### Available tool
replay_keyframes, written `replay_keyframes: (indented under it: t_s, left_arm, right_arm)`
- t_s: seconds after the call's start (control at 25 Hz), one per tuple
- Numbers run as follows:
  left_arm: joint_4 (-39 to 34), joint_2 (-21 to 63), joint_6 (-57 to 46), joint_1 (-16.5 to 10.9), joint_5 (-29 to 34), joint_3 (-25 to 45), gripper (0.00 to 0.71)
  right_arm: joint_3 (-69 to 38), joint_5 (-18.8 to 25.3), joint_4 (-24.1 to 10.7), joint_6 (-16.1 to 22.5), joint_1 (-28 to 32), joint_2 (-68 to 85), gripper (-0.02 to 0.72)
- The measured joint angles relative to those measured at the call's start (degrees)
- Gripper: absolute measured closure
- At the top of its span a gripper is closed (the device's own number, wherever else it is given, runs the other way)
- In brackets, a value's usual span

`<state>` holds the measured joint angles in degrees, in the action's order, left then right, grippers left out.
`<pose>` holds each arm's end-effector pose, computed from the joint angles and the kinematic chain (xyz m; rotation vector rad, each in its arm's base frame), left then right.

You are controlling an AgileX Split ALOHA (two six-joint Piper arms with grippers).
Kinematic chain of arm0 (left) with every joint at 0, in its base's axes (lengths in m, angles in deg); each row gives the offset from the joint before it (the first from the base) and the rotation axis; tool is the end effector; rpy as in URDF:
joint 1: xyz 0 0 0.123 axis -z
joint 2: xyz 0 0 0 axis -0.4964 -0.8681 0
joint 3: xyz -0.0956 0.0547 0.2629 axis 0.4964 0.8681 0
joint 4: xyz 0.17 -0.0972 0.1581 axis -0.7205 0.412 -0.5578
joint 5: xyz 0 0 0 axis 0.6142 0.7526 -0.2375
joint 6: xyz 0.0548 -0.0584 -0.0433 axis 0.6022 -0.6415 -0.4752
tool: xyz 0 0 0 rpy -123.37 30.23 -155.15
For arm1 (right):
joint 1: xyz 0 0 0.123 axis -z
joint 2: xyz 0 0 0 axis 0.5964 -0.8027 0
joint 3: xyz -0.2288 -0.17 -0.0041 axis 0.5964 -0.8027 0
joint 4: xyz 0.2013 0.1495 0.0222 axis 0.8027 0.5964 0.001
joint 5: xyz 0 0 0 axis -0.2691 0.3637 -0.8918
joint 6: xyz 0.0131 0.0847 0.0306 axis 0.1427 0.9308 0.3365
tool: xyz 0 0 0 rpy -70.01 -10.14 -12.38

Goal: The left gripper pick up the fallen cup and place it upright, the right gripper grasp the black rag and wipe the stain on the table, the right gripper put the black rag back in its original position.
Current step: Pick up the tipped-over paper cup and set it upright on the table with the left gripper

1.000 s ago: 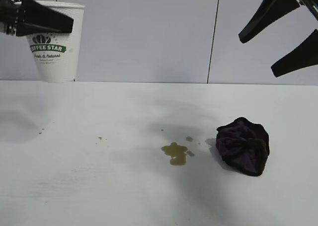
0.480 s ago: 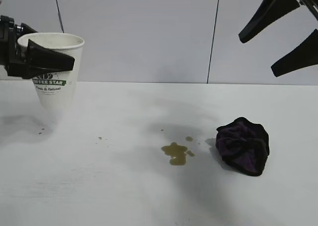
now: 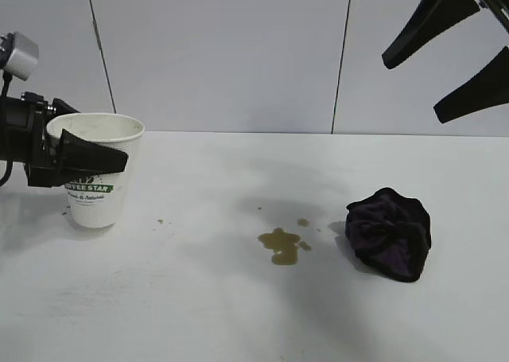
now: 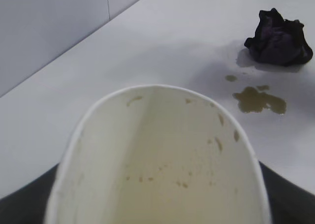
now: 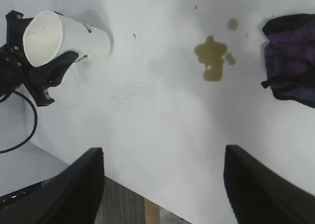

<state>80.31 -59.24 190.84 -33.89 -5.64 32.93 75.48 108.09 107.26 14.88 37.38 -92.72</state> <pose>0.3577 -0.0516 0.1152 1.1435 1.6728 -0.6413 0.2826 0.0512 0.2873 0.1087 2.6825 0.9434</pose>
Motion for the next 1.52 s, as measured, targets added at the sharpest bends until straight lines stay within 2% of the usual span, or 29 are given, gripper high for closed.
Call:
replay_keyframes:
  t_s: [0.4, 0.6, 0.72, 1.0, 1.32, 1.52]
  left_arm:
    - [0.2, -0.52, 4.38, 0.0, 0.27, 0.0, 0.21]
    - [0.2, -0.52, 1.29, 0.0, 0.66, 0.0, 0.063]
    - [0.2, -0.52, 0.81, 0.0, 0.66, 0.0, 0.03]
    - [-4.99, -0.18, -3.89, 0.0, -1.94, -0.45, 0.017]
    - [-12.54, 2.78, -10.64, 0.0, -12.51, -0.51, 0.017]
    - [-13.44, 4.93, -11.44, 0.0, -13.92, -0.39, 0.016]
  right_arm:
    - [0.0, -1.43, 0.0, 0.0, 0.0, 0.0, 0.23]
    - [0.0, -1.43, 0.0, 0.0, 0.0, 0.0, 0.23]
    - [0.0, -1.68, 0.0, 0.0, 0.0, 0.0, 0.23]
    - [0.0, -1.68, 0.0, 0.0, 0.0, 0.0, 0.23]
    - [0.0, -1.73, 0.0, 0.0, 0.0, 0.0, 0.23]
    - [0.0, -1.91, 0.0, 0.0, 0.0, 0.0, 0.23]
